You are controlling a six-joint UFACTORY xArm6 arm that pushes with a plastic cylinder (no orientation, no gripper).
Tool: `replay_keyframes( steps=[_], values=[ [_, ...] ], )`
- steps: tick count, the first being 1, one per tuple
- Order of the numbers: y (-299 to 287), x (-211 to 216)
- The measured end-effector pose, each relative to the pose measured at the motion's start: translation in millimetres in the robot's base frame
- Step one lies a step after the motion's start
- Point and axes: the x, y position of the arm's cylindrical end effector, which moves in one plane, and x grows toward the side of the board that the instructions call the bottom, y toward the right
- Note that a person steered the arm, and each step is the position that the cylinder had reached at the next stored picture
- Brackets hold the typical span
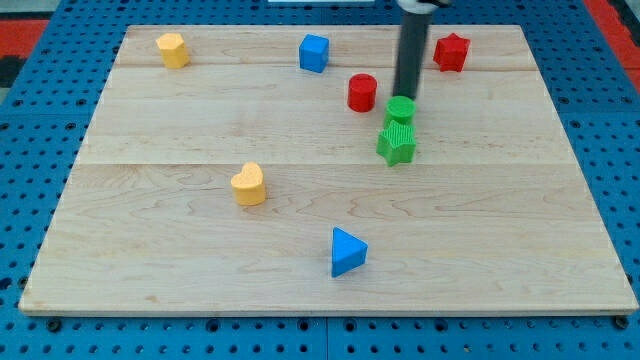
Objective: Move the green circle away from the green star
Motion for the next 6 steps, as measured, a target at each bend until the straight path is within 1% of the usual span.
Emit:
replay_keyframes(
  steps=[1, 2, 3, 4, 5, 6],
  values=[
    [15.5, 18.8],
    [-72.3, 31.1],
    [-162.2, 31.0],
    [-196.9, 12.1],
    [-255.3, 22.9],
    [-276.9, 48.8]
  ],
)
